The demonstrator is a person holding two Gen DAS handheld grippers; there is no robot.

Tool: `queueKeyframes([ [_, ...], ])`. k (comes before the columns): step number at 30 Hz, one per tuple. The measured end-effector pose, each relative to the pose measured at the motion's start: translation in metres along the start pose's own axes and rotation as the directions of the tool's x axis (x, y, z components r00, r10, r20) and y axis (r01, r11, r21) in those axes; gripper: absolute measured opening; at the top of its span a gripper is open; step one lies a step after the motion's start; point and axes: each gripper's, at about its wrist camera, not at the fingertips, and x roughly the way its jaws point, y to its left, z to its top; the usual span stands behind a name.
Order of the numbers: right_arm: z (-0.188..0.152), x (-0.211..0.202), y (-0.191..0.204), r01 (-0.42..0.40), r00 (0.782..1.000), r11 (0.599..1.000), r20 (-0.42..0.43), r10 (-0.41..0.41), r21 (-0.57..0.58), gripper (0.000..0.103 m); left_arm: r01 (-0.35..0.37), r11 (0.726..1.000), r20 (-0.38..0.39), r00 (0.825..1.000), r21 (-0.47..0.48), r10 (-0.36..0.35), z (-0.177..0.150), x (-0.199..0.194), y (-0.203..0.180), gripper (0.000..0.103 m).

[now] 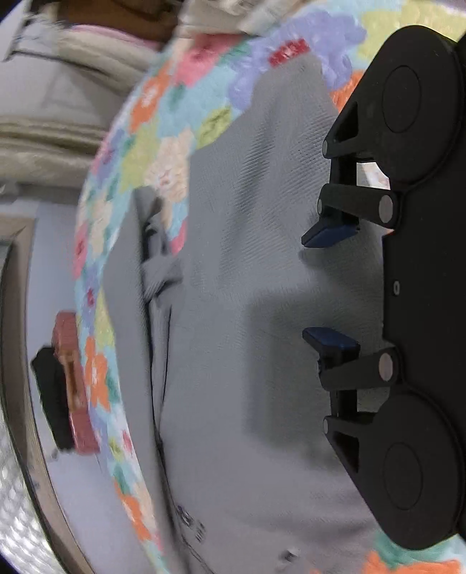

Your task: Fold clothes

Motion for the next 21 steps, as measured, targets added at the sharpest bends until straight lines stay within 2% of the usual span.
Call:
queueKeyframes([
  [2, -0.008, -0.023, 0.014, -0.071, 0.996, 0.997, 0.056, 0.072, -0.025, 0.062, -0.002, 0.999, -0.002, 1.000, -0.048, 0.002, 0.001, 0.002, 0.009, 0.006],
  [6, -0.026, -0.053, 0.056, -0.181, 0.975, 0.978, 0.114, 0.192, -0.107, 0.064, 0.000, 0.998, -0.001, 1.000, -0.056, 0.000, 0.005, -0.021, 0.018, 0.007],
  [8, -0.031, -0.055, 0.074, -0.178, 0.973, 0.969, 0.114, 0.199, -0.173, 0.065, 0.041, 0.998, -0.043, 0.998, -0.048, -0.043, 0.007, -0.041, 0.022, 0.010],
  [10, -0.036, -0.053, 0.090, -0.163, 0.975, 0.956, 0.110, 0.194, -0.244, 0.065, 0.118, 0.989, -0.119, 0.985, -0.088, -0.128, 0.004, -0.057, 0.030, 0.028],
  [12, -0.041, -0.051, 0.107, -0.147, 0.976, 0.938, 0.106, 0.189, -0.313, 0.065, 0.207, 0.967, -0.213, 0.948, -0.146, -0.235, -0.008, -0.068, 0.036, 0.038],
  [14, -0.045, -0.050, 0.123, -0.131, 0.978, 0.915, 0.102, 0.183, -0.381, 0.065, 0.265, 0.953, -0.321, 0.898, -0.147, -0.299, -0.030, -0.068, 0.031, 0.042],
  [16, -0.050, -0.048, 0.140, -0.115, 0.979, 0.887, 0.099, 0.177, -0.447, 0.065, 0.321, 0.935, -0.426, 0.832, -0.154, -0.356, -0.052, -0.069, 0.026, 0.042],
  [18, -0.048, -0.044, 0.138, -0.096, 0.983, 0.898, 0.101, 0.153, -0.429, 0.065, 0.367, 0.914, -0.513, 0.759, -0.171, -0.401, -0.074, -0.064, 0.013, 0.042],
  [19, -0.047, -0.042, 0.134, -0.081, 0.986, 0.906, 0.102, 0.135, -0.414, 0.065, 0.381, 0.908, -0.536, 0.737, -0.174, -0.412, -0.080, -0.061, 0.004, 0.043],
  [20, -0.046, -0.040, 0.131, -0.067, 0.988, 0.914, 0.103, 0.117, -0.400, 0.065, 0.393, 0.904, -0.549, 0.725, -0.166, -0.416, -0.085, -0.060, -0.004, 0.043],
  [21, -0.046, -0.037, 0.128, -0.048, 0.990, 0.920, 0.102, 0.094, -0.389, 0.065, 0.400, 0.905, -0.553, 0.726, -0.143, -0.409, -0.089, -0.059, -0.013, 0.044],
])
